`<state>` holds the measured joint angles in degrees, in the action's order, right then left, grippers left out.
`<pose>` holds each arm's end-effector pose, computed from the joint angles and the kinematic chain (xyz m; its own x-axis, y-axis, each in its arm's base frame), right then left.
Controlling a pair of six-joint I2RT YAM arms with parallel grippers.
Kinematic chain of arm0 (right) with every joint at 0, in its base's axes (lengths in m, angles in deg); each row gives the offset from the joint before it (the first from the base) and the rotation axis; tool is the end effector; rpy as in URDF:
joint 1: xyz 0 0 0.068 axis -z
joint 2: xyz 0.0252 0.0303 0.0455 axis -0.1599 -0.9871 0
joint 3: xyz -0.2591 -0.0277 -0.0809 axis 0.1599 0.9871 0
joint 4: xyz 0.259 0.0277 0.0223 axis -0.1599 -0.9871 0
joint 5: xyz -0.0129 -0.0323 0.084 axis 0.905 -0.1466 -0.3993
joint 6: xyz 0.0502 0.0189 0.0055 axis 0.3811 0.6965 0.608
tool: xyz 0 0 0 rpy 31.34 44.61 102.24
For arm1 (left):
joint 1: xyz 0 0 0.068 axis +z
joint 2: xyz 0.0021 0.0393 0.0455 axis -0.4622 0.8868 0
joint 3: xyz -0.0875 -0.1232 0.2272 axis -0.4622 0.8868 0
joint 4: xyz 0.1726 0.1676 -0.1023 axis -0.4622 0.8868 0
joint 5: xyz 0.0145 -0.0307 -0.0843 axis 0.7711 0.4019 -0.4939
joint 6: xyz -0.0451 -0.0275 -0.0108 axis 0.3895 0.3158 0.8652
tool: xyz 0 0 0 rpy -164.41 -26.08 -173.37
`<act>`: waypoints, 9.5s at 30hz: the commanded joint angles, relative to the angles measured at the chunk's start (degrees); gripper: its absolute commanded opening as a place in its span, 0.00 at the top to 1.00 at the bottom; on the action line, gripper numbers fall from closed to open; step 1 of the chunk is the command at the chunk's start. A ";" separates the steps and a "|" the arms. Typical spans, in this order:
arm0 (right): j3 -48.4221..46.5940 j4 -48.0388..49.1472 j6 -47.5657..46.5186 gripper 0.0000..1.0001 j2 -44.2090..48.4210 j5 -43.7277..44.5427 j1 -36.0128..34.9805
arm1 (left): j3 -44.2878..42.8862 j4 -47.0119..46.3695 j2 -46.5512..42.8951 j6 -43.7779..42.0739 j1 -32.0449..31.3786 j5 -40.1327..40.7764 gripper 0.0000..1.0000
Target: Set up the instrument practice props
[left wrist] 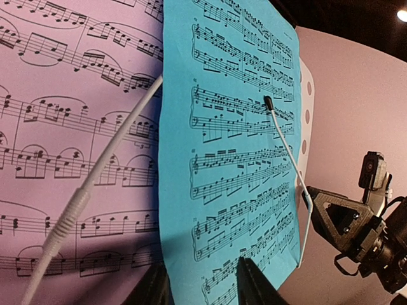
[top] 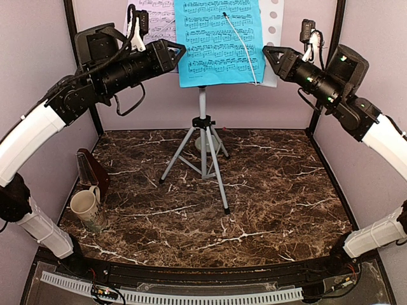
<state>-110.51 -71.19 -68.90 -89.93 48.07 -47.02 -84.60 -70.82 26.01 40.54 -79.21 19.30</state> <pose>0.2144 0.1667 0.5039 0.0062 0.4107 -0.9117 -0.6548 0.6907 0.3067 0.2007 -0.2405 0.5386 -0.1315 -0.4148 -0.9004 0.6146 0.6786 -0.4023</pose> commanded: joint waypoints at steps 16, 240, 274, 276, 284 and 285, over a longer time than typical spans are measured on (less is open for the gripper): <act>0.12 3.24 -0.55 0.71 1.82 -0.41 0.29 | -6.83 5.23 3.96 2.98 -0.17 1.54 0.64; 37.41 14.77 -6.92 0.00 3.69 -8.55 -7.41 | 53.85 5.94 -23.85 -14.57 59.46 -4.33 0.01; 35.55 17.89 -4.73 0.00 -0.56 -13.48 -5.95 | 55.49 6.94 -12.00 -21.80 59.62 -25.96 0.44; 35.75 18.08 -4.64 0.00 -0.52 -13.37 -5.86 | 55.39 6.16 -12.30 -21.23 58.55 -27.63 0.53; 35.56 17.91 -4.46 0.00 -0.29 -13.37 -5.68 | 54.26 3.59 -16.04 -18.96 48.70 -24.91 0.69; 35.62 17.92 -4.46 0.00 -0.22 -13.32 -5.67 | 54.37 3.21 -16.75 -18.08 47.73 -25.28 0.71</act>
<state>-74.34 -55.81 -73.75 -90.34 35.09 -53.01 -29.46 -65.51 13.46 18.77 -27.61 -3.47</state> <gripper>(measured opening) 0.999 0.581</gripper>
